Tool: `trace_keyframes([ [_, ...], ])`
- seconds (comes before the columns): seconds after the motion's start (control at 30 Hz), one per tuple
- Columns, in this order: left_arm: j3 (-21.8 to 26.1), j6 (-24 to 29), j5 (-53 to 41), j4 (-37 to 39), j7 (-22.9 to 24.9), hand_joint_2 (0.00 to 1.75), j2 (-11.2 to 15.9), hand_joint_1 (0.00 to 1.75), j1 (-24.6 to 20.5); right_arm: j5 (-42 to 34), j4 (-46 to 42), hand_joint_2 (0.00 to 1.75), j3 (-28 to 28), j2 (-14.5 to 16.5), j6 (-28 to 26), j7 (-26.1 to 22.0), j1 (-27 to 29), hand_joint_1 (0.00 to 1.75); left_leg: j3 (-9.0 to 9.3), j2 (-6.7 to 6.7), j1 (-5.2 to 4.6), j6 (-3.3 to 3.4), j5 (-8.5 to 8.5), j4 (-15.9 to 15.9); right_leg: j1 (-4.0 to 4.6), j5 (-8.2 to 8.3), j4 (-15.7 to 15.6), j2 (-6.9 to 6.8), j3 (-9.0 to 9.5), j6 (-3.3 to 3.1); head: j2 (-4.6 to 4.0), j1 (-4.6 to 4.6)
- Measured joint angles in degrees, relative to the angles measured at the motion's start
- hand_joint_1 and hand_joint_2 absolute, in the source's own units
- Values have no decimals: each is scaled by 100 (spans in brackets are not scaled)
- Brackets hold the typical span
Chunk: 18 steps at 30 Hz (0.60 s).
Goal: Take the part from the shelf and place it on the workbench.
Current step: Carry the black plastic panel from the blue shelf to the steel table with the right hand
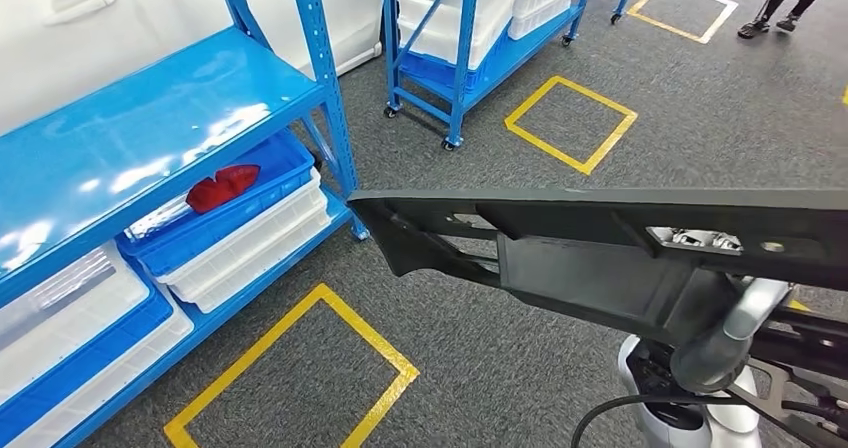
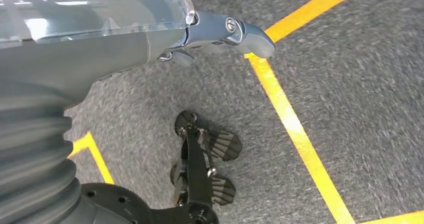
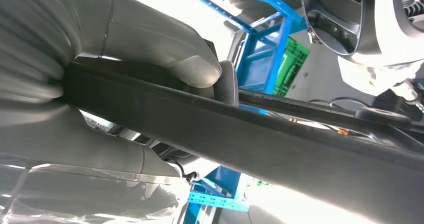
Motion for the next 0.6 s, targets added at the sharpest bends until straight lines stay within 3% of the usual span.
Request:
trace_keyframes([
  [0.07,0,-27,2,-1,-19,175,30,0,-14,18,15,175,-11,29,-24,2,-18,175,11,119,-4,73,32,-35,-19,33,-14,81,-37,78,-1,-5],
  [0.13,0,-63,4,-2,-26,175,67,0,-29,37,18,175,-6,43,-81,2,-51,175,27,259,6,159,83,-85,-5,-95,179,-152,-142,126,0,31],
  [0.2,1,-80,9,-2,-30,175,100,0,-14,32,25,175,5,55,-128,1,-92,175,24,407,-13,203,101,-107,1,-455,831,-506,-443,153,0,71],
  [0.27,5,-66,20,-2,-24,175,124,0,6,4,44,175,20,60,-169,0,-106,175,17,559,-42,214,96,-105,-16,-730,1531,-622,-762,175,0,74],
  [0.3,10,-50,27,-2,-17,175,133,0,9,-24,58,175,33,60,-204,0,-110,175,16,634,-52,215,92,-104,-19,-723,1632,-638,-798,176,0,75],
  [0.33,18,-27,33,-2,-8,175,138,0,8,-56,74,175,49,57,-251,0,-121,175,20,704,-60,213,85,-103,-16,-610,1481,-660,-704,167,0,75],
  [0.37,25,0,37,-2,6,175,141,0,6,-92,89,175,65,55,-300,0,-140,175,30,767,-69,208,77,-103,-7,-431,1122,-717,-500,144,-1,75],
  [0.43,37,48,37,-2,47,175,144,0,8,-151,110,175,91,48,-374,0,-191,175,53,874,-96,179,53,-101,48,-172,300,-956,-54,64,0,70],
  [0.5,44,86,35,-2,96,175,152,0,16,-190,124,175,108,42,-419,0,-229,175,73,971,-120,131,29,-102,108,-126,-35,-1064,109,-15,0,66],
  [0.57,48,108,33,-2,130,175,159,0,18,-203,134,175,115,24,-439,2,-238,175,95,1076,-127,76,6,-113,109,-104,-64,-930,102,-77,0,66],
  [0.6,49,114,33,-2,138,175,163,0,16,-204,138,175,119,14,-441,2,-242,175,98,1048,-119,50,-32,-85,93,-85,-98,-870,116,-108,0,65],
])
